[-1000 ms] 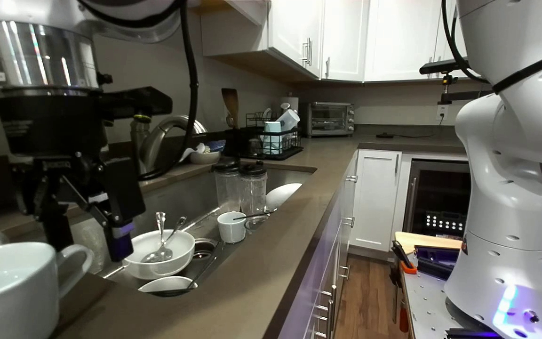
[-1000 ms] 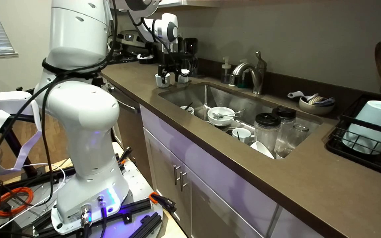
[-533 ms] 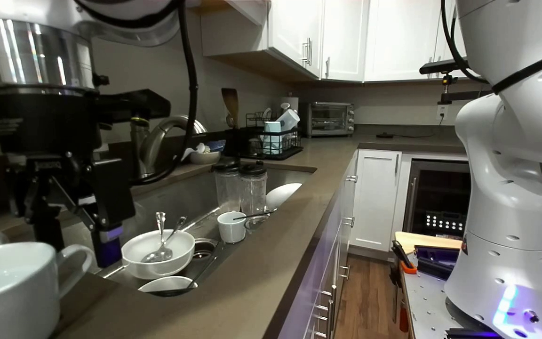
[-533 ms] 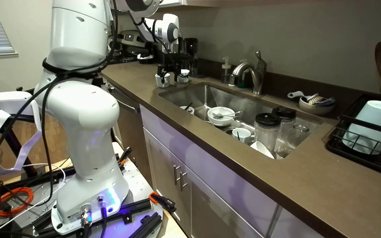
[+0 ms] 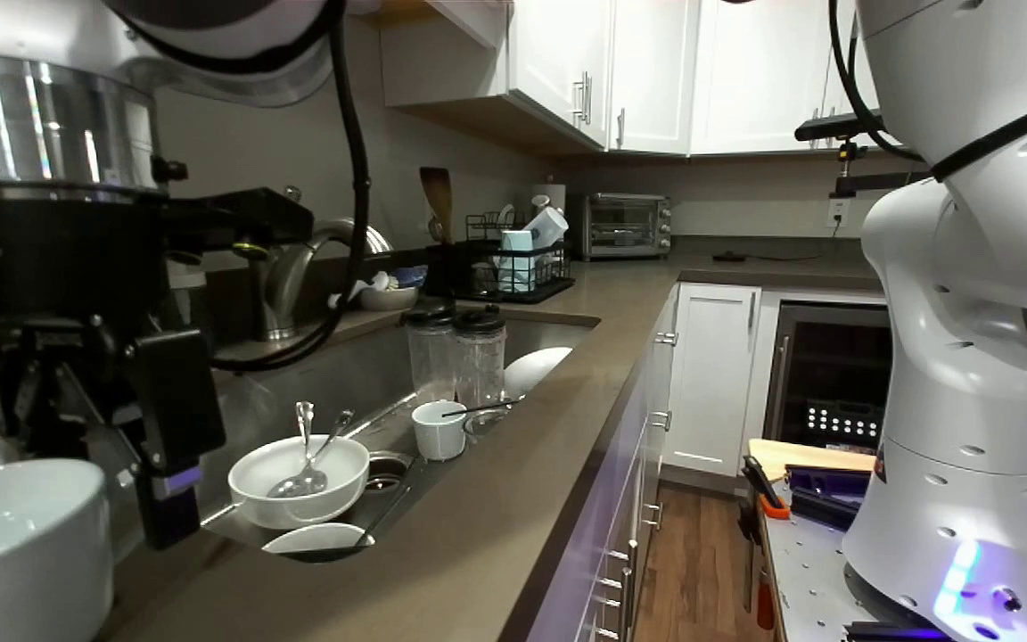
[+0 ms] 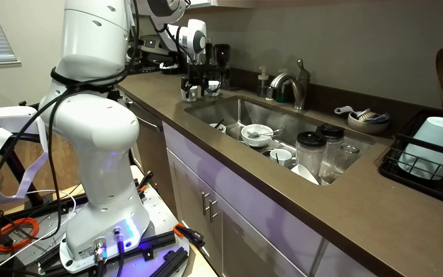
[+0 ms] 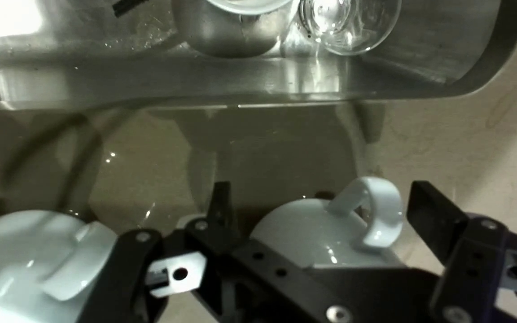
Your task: Pour the water from the mug towards the edge into the sink
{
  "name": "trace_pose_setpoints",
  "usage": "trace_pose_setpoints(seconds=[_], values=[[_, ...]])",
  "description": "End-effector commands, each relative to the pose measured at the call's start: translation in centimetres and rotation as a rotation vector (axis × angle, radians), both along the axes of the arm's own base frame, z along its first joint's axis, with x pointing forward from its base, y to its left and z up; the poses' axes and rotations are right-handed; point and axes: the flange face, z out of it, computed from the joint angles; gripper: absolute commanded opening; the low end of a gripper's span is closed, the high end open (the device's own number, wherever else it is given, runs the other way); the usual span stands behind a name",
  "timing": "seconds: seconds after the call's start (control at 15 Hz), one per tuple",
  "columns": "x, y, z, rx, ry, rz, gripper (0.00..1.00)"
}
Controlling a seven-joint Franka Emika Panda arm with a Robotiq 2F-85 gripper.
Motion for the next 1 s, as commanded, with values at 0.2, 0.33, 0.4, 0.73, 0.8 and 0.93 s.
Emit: trace_pose_setpoints(seconds=[0.2,0.33,0.4,0.73,0.8,0.93], values=[[-1.3,3.5,-2.0,0.023,0.011,-0.032,0.67],[-1.8,4.1,-2.2,0.022,0.013,-0.037,0.62],[-1.9,4.4,-2.1,0.021,0.009,-0.038,0.72],[-1.5,3.6,-1.5,0.016,0.006,-0.045,0.50],[-1.3,3.5,-1.3,0.018,0.004,-0.047,0.45],[-1.0,3.0,-1.0,0.017,0.000,-0.052,0.31]])
